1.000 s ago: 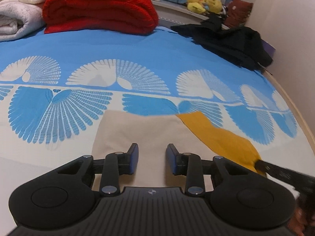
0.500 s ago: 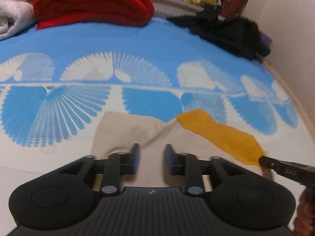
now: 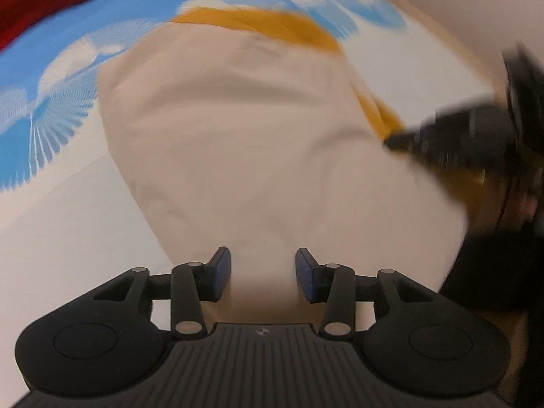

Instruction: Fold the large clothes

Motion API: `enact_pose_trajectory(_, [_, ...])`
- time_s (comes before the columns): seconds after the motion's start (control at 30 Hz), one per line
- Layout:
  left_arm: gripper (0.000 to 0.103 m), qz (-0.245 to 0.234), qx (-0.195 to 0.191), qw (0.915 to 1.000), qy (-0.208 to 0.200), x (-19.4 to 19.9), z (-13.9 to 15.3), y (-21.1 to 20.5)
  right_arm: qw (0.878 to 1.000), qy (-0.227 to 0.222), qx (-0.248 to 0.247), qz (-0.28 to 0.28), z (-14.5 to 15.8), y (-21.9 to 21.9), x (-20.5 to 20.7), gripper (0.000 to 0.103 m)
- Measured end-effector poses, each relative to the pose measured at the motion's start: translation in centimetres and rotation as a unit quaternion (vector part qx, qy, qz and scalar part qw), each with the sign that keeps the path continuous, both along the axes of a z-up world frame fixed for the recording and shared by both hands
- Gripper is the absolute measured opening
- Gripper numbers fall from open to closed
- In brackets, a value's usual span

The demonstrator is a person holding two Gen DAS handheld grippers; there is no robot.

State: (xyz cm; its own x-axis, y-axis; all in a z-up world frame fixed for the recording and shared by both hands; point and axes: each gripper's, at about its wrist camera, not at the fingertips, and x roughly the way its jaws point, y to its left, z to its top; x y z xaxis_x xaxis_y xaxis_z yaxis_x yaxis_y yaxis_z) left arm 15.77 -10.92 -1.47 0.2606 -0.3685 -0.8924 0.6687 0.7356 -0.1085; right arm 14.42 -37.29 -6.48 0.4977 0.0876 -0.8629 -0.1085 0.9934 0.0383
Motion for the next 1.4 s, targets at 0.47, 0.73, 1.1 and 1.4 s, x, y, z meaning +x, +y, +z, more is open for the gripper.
enact_pose_trajectory(0.47, [0.057, 0.030, 0.008, 0.9983, -0.049, -10.3, 4.0, 3.5, 0.989, -0.018, -0.150, 0.001, 4.1, 1.8, -8.1, 0.005])
enact_pose_trajectory(0.73, [0.074, 0.135, -0.103, 0.9751, -0.143, -12.5, 10.8, 9.6, 0.952, -0.280, -0.060, -0.103, 12.1, -2.9, -12.5, 0.097])
enact_pose_trajectory(1.1, [0.074, 0.192, -0.144, 0.9644, -0.111, -5.2, 4.9, 10.6, 0.987, -0.127, 0.000, -0.101, 5.6, -2.7, -6.0, 0.096])
enact_pose_trajectory(1.4, [0.080, 0.270, -0.209, 0.9366, 0.078, 5.3, -2.1, 9.8, 0.983, 0.018, 0.077, -0.167, 0.2, -3.8, -0.4, 0.095])
